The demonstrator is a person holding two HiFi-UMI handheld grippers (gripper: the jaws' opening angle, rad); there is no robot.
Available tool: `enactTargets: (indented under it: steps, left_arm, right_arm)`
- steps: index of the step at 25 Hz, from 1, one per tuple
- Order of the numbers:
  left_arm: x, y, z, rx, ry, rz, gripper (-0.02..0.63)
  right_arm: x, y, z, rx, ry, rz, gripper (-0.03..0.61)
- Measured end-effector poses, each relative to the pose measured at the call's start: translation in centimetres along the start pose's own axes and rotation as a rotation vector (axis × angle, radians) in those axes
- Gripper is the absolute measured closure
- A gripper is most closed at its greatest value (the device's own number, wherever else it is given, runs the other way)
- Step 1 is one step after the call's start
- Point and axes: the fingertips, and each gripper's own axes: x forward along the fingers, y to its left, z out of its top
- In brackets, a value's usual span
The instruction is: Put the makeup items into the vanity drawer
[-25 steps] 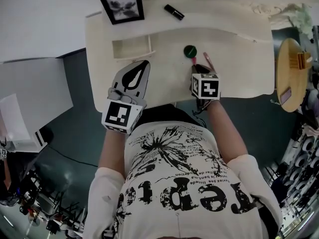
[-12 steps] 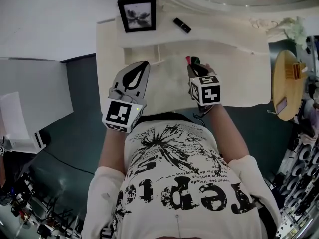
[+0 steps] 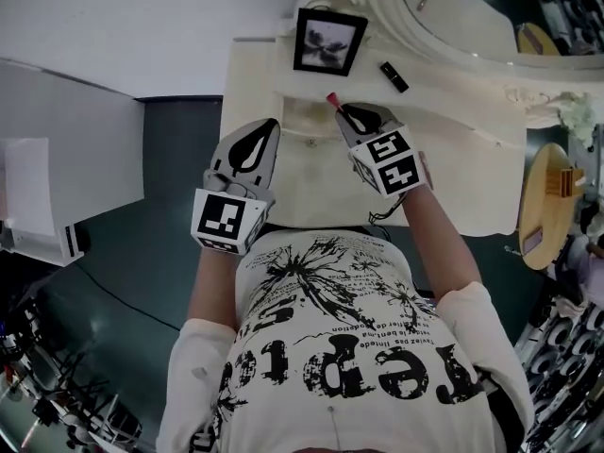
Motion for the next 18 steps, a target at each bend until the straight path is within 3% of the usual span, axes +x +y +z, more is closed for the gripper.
enactTargets:
  steps: [4, 8, 14, 15, 16, 17, 18]
  left_arm:
    - [-1.3, 2.8, -0.5, -0.013, -0.001, 0.047, 0.601]
    - [-2.2, 4.5, -1.1, -0.024, 0.000, 0.072, 0.601]
    - [-3.1, 6.0, -1.9, -0.041, 0.002, 0.082, 0.601]
    - [-3.2, 6.1, -2.1, -0.044, 0.003, 0.079, 0.601]
    - [-3.3, 6.2, -2.2, -0.046, 0.004, 0.074, 0.601]
    - [-3.3, 6.2, -2.3, -0.046, 0.006, 0.067, 0.601]
    - [-3.2, 6.2, -2.4, -0.046, 0.006, 0.060, 0.601]
  right_arm:
    - [2.8, 2.9, 2.3, -0.120, -0.005, 0.076, 0.517]
    - [5.3, 5.2, 2.2, -0.200, 0.039, 0.129, 0.517]
    - [7.2, 6.4, 0.8, -0.165, 0.106, 0.165, 0.513]
    - [7.3, 6.5, 0.7, -0.140, 0.106, 0.172, 0.454]
    - [7.3, 6.7, 0.7, -0.116, 0.106, 0.180, 0.326]
    - [7.2, 6.8, 0.6, -0.099, 0.107, 0.181, 0.266]
    - [7.0, 6.8, 0.5, -0.087, 0.104, 0.171, 0.265]
